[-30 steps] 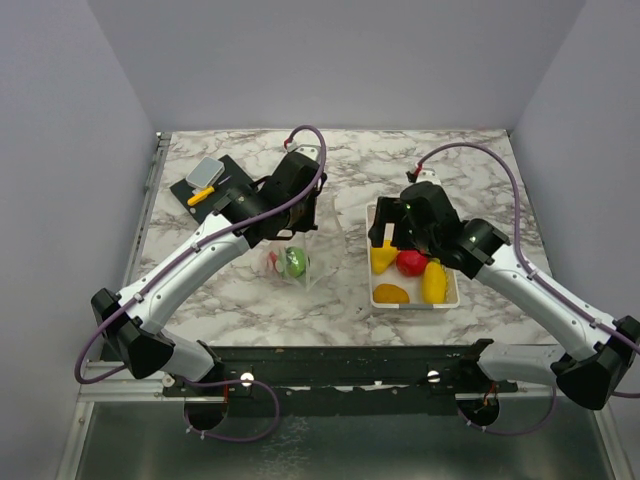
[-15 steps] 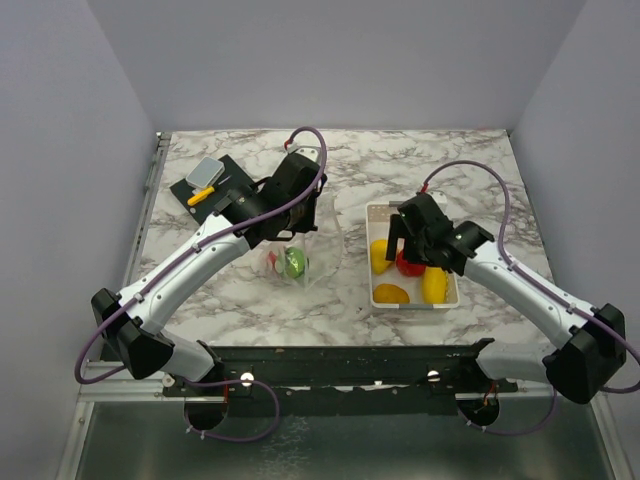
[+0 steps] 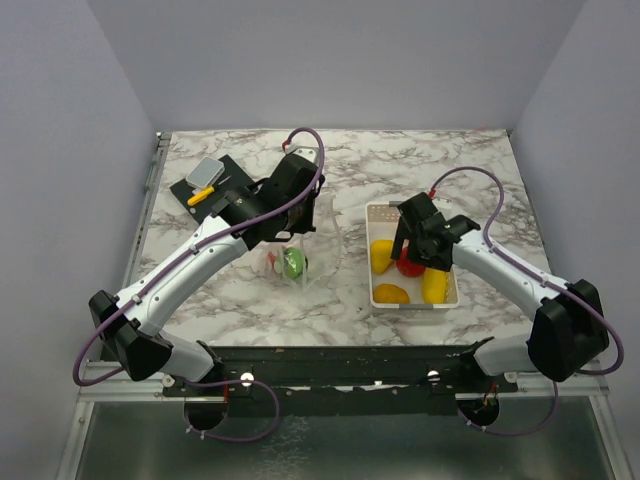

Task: Place the food in the zip-top bag and seal the zipper
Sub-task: Pick up the fake fruit from the bin.

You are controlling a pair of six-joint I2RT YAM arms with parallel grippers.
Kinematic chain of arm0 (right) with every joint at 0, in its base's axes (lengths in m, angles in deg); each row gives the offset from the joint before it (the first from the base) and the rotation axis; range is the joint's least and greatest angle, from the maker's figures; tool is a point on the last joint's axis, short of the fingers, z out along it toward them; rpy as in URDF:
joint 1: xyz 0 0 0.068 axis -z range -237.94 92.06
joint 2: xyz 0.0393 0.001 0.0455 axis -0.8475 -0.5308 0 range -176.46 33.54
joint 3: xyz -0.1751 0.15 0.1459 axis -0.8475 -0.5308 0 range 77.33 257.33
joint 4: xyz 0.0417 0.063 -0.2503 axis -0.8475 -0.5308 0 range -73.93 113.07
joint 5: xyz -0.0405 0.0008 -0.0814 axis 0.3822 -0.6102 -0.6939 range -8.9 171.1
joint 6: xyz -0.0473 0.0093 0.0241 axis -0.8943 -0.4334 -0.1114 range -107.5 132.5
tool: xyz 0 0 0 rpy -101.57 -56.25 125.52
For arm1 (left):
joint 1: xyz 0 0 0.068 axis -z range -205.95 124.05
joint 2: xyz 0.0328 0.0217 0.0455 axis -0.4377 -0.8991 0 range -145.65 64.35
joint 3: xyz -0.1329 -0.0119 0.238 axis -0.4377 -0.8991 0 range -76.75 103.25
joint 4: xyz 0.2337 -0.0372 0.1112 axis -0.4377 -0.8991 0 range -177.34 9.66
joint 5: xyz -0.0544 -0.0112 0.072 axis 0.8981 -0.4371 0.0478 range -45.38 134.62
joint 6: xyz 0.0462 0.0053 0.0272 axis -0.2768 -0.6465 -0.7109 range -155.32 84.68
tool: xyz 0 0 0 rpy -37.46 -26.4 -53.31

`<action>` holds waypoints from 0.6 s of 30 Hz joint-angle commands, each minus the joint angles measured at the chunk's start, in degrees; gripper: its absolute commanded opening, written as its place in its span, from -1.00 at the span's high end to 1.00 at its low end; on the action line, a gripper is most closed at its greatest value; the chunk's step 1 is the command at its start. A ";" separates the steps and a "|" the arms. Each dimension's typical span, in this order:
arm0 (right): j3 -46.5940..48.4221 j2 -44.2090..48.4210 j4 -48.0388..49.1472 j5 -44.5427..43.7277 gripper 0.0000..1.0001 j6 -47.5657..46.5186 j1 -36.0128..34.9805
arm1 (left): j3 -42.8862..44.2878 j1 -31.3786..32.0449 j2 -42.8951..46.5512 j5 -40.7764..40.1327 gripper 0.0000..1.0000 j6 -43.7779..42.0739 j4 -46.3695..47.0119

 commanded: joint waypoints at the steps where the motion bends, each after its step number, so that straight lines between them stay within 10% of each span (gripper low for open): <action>1: -1.24 -1.62 2.07 -1.96 -0.84 2.14 1.43 | -0.77 -0.19 1.59 -0.73 1.00 -0.58 0.67; 18: -0.70 -6.40 7.41 -0.13 -0.72 1.79 4.05 | -1.00 -0.52 1.17 -1.08 1.00 -0.70 0.72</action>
